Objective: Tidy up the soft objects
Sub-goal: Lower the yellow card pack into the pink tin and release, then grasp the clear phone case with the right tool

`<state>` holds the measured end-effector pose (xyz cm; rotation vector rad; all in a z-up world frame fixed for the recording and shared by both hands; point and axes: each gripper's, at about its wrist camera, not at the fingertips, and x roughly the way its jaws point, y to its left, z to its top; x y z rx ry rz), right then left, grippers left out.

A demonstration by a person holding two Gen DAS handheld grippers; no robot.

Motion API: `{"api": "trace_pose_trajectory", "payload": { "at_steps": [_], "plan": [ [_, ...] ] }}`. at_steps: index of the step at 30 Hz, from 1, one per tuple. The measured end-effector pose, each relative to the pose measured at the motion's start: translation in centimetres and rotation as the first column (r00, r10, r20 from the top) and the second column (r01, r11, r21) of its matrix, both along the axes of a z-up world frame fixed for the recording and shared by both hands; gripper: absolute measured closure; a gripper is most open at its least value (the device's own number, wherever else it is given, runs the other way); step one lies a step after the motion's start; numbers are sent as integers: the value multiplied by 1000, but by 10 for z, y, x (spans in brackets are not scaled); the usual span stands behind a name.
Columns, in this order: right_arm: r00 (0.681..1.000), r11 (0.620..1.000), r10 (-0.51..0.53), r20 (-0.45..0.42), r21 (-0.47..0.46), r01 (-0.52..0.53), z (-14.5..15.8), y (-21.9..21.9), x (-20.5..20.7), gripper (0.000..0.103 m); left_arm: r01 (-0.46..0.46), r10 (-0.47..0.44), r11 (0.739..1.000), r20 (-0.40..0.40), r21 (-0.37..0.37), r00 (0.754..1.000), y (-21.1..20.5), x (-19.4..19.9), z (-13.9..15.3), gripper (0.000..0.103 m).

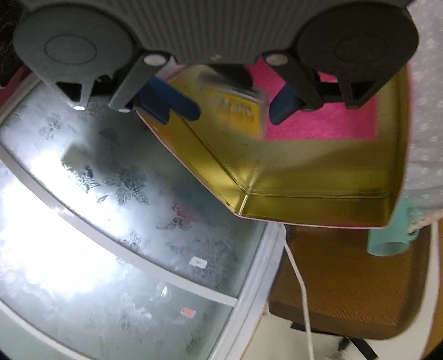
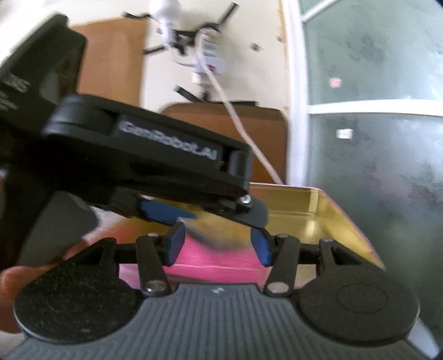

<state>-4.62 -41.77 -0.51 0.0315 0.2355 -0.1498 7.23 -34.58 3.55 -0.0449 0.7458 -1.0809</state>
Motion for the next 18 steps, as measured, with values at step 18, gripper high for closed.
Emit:
{"api": "trace_pose_trajectory", "payload": {
  "at_steps": [18],
  "plan": [
    [998, 988, -31, 52, 153, 23, 13, 15, -38, 47, -306, 305, 952, 41, 14, 951, 227, -42, -16, 17]
  ]
}}
